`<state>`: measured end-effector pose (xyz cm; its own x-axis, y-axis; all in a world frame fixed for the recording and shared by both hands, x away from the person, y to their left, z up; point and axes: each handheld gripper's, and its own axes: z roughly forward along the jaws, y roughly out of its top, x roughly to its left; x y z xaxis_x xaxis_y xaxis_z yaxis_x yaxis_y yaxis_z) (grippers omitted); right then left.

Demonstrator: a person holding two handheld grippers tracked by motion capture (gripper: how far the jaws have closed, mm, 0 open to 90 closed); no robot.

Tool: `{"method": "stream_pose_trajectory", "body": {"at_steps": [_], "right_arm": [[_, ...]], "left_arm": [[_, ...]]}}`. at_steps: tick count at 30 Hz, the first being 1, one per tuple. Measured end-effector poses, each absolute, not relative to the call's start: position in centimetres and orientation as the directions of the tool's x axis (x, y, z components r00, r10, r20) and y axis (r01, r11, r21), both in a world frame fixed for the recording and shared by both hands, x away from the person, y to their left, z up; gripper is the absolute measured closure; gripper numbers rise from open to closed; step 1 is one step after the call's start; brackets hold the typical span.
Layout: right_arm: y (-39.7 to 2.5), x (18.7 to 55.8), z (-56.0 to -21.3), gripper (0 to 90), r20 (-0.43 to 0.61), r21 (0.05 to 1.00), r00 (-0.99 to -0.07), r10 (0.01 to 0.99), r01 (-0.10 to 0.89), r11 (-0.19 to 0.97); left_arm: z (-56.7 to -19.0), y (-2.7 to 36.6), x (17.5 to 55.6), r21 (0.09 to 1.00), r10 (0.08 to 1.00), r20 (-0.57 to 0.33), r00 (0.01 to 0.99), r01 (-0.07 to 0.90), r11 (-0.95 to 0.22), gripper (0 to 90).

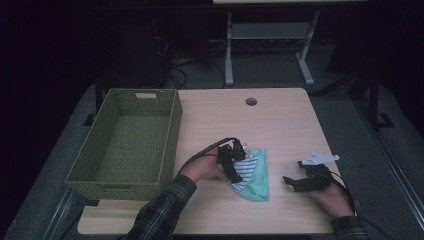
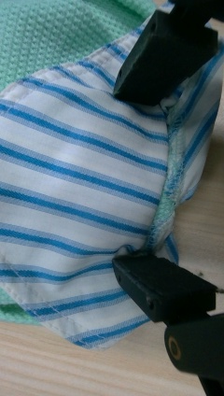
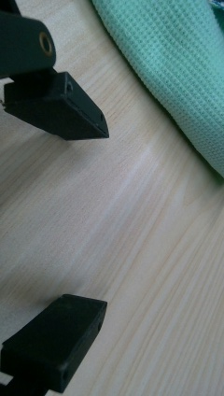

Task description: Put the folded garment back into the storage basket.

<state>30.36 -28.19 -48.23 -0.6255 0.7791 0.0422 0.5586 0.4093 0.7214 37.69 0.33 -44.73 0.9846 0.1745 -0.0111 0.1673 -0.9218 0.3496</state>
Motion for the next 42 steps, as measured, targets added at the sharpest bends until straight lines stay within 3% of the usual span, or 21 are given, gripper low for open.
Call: {"method": "stream_pose_trajectory", "body": {"at_steps": [2, 3, 5, 7, 9, 14, 28, 42], "right_arm": [[-28.2, 30.4, -48.2, 14.3, 0.042, 0.722, -0.625, 0.779, 0.558, 0.409], [-28.2, 30.4, -48.2, 14.3, 0.043, 0.721, -0.625, 0.780, 0.559, 0.409], [-28.2, 30.4, -48.2, 14.3, 0.044, 0.721, -0.624, 0.780, 0.561, 0.408], [-28.2, 30.4, -48.2, 14.3, 0.041, 0.720, -0.625, 0.780, 0.559, 0.410], [-28.2, 30.4, -48.2, 14.3, 0.041, 0.721, -0.625, 0.780, 0.559, 0.410], [-28.2, 30.4, -48.2, 14.3, 0.041, 0.720, -0.624, 0.780, 0.559, 0.410], [-28.2, 30.4, -48.2, 14.2, 0.041, 0.720, -0.623, 0.781, 0.560, 0.409], [-28.2, 30.4, -48.2, 14.1, 0.041, 0.722, -0.622, 0.782, 0.559, 0.407]], "left_arm": [[-44.6, 0.4, 37.6, 0.346, 0.177, -0.019, 0.984, 0.173, -0.922, 25.7], [-44.5, 0.4, 37.5, 0.345, 0.175, -0.020, 0.984, 0.171, -0.923, 25.7], [-44.3, 0.5, 37.4, 0.347, 0.170, -0.022, 0.985, 0.167, -0.923, 39.4], [-44.2, 0.5, 37.3, 0.349, 0.176, -0.026, 0.984, 0.174, -0.921, 43.3], [-44.1, 0.7, 37.3, 0.355, 0.185, -0.031, 0.982, 0.184, -0.917, 57.0], [-44.1, 0.9, 37.3, 0.374, 0.206, -0.042, 0.978, 0.206, -0.904, 70.1], [-43.7, 1.7, 37.5, 0.402, 0.266, -0.101, 0.959, 0.284, -0.870, 73.0], [-40.4, 2.5, 37.2, 0.459, 0.281, -0.129, 0.951, 0.308, -0.833, 72.8]]}}
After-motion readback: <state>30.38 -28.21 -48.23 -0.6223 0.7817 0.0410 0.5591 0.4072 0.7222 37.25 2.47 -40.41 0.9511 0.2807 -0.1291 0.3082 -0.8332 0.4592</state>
